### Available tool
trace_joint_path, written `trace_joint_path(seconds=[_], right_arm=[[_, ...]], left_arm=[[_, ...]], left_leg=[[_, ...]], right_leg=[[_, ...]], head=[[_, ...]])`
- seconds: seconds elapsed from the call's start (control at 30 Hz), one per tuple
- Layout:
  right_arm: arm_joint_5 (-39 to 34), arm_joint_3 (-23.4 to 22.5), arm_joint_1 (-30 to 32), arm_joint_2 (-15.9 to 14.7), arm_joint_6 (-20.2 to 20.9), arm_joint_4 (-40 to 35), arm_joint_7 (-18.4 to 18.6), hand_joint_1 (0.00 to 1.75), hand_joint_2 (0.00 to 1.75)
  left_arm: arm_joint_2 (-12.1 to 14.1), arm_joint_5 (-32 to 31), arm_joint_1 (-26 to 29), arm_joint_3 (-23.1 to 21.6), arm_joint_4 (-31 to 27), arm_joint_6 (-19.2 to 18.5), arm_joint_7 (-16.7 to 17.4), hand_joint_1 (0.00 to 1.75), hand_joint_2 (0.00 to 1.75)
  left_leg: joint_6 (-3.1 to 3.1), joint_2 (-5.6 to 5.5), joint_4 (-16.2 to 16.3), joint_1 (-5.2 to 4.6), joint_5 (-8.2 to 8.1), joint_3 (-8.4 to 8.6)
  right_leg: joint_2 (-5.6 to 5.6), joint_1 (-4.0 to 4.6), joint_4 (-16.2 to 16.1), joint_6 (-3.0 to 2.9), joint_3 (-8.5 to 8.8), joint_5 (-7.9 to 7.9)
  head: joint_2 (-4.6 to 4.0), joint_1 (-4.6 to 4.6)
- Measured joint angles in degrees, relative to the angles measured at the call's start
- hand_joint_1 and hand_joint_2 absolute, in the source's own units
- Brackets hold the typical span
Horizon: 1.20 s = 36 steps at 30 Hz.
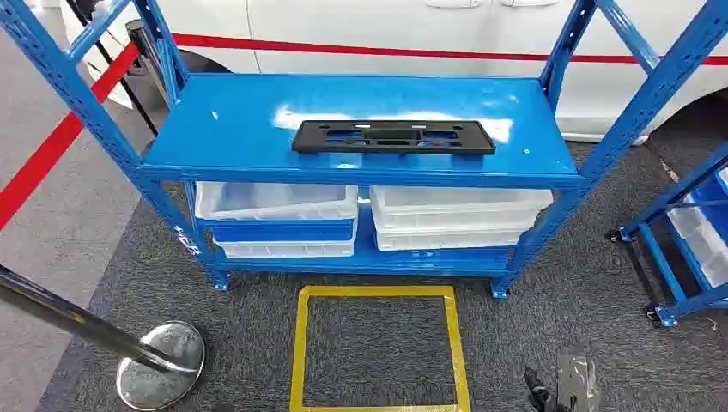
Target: Take the parts from the cabinet and place them on the table.
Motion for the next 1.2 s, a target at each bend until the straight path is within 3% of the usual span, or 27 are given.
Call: trace_joint_path(seconds=[0.23, 0.27, 0.37, 1.03, 1.07, 1.2], right_arm=[[-1.42, 11.92, 1.62, -0.04, -0.94, -8.89, -0.13, 0.00, 1.75], [-1.42, 12.19, 1.39, -0.04, -0.96, -8.96, -0.13, 0.00, 0.00], [-1.31, 15.32, 1.79, -0.04, -1.00, -11.50, -0.09, 0.00, 0.00], [-0.68, 55.45, -4.86, -2.84, -0.39, -27.11, 2.12, 0.00, 0.00], [-0.68, 57.07, -5.23, -3.02, -0.26, -27.62, 2.27, 0.00, 1.75], [-0.76, 64.72, -7.27, -3.80, 0.61, -29.92, 2.69, 0.00, 1.75]], left_arm=[[-0.15, -1.44, -0.37, 0.55, 0.26, 0.02, -0.15, 0.00, 0.00], [-0.15, -1.55, -0.38, 0.55, 0.26, 0.02, -0.17, 0.00, 0.00], [-0.24, -1.88, -0.44, 0.63, 0.28, 0.02, -0.15, 0.00, 0.00], [-0.94, -6.90, -2.14, -0.13, 0.50, -0.42, 1.75, 0.00, 0.00], [-0.96, -7.13, -2.22, -0.24, 0.50, -0.48, 1.88, 0.00, 0.00], [-1.09, -8.26, -2.70, -0.59, 0.70, -0.87, 2.34, 0.00, 0.00]], left_leg=[[0.01, 0.01, 0.00, 0.00, 0.02, 0.16], [0.02, 0.00, 0.00, 0.00, 0.02, 0.18], [0.05, -0.05, 0.00, 0.00, 0.06, 0.08], [0.04, 0.00, 0.00, -0.01, 0.10, 0.10], [0.04, 0.00, 0.01, -0.01, 0.10, 0.10], [0.04, 0.00, 0.01, -0.01, 0.10, 0.09]], right_leg=[[0.04, 0.01, 0.01, 0.00, -0.04, 0.00], [0.03, 0.00, 0.01, 0.00, 0.01, 0.00], [-0.06, 0.00, 0.04, 0.00, -0.03, 0.00], [0.02, 0.02, 0.08, 0.02, -0.05, 0.02], [0.03, 0.02, 0.08, 0.02, -0.06, 0.02], [0.03, 0.02, 0.08, 0.02, -0.07, 0.03]], head=[[0.00, -0.02], [0.00, 0.00], [0.00, -0.02], [0.00, 0.00], [0.00, 0.00], [0.00, 0.00]])
